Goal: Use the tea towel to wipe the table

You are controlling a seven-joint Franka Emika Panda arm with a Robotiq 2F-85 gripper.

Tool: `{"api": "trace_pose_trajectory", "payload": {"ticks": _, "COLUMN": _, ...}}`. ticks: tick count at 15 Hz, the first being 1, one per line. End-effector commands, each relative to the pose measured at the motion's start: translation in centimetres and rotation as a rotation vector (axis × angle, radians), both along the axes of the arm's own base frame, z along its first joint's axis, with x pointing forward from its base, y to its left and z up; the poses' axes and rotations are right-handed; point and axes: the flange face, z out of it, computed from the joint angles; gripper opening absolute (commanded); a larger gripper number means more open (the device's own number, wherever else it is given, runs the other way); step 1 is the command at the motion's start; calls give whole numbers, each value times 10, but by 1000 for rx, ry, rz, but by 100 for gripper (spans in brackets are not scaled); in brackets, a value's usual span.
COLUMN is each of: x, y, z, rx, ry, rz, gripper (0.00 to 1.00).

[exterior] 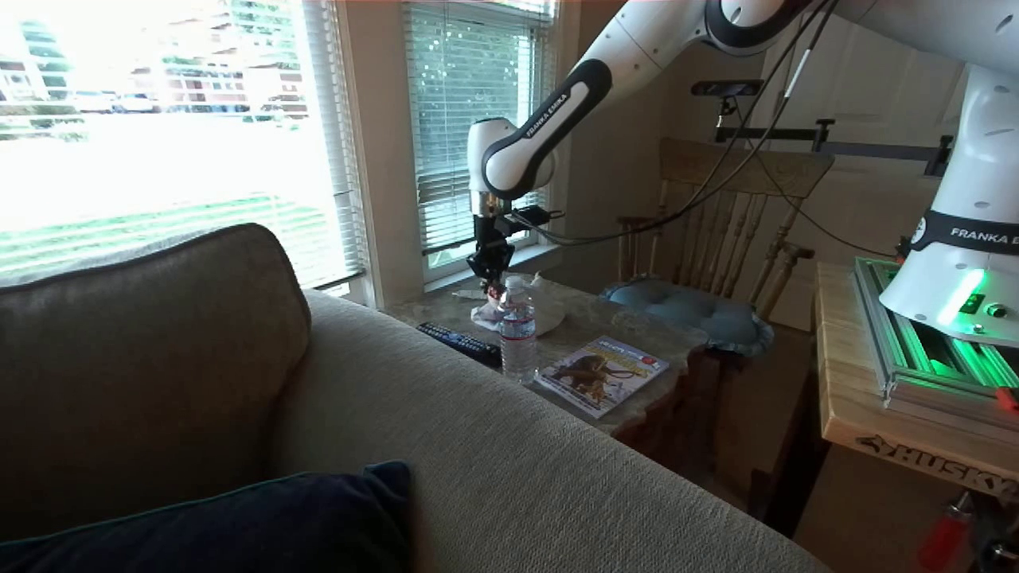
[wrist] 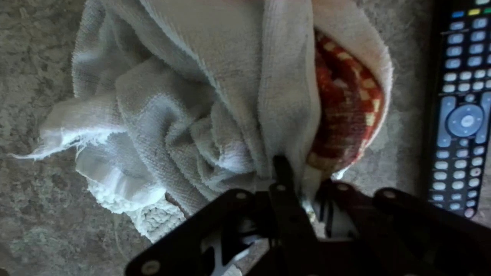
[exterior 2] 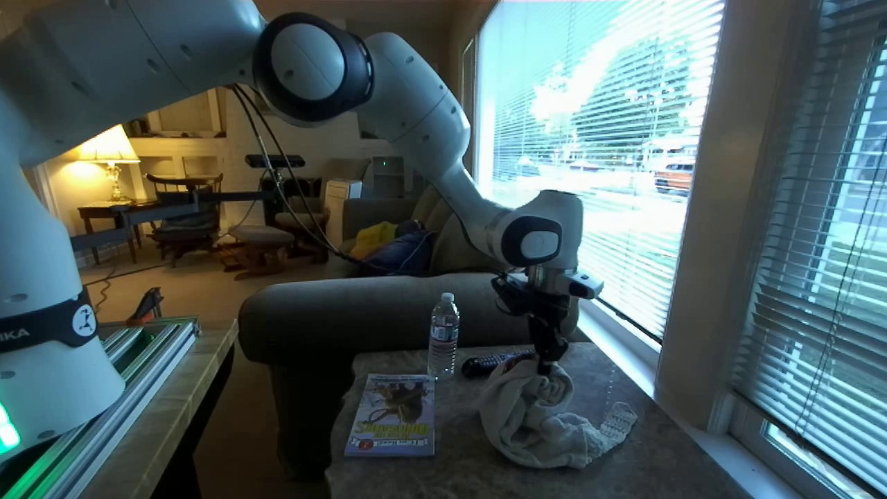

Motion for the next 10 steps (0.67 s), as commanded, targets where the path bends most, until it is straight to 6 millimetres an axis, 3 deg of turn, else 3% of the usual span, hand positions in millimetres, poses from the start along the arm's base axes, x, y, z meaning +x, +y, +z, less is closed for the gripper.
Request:
{"api": "trace_pose_trajectory", "payload": {"ticks": 1, "x": 8, "y": 0, "z": 7, "rx": 19, "ry": -51, "rz": -51, "gripper": 51}}
{"api": "trace_pose_trajectory", "payload": {"ticks": 8, "x": 6, "y": -14, "z": 26, "rx": -7, "ry": -73, "rz": -61, "gripper": 99}}
{"api": "trace_pose_trajectory", "payload": {"ticks": 10, "x": 6, "y": -19, "z": 38, "rx": -16, "ry": -81, "rz": -63, "gripper": 100}}
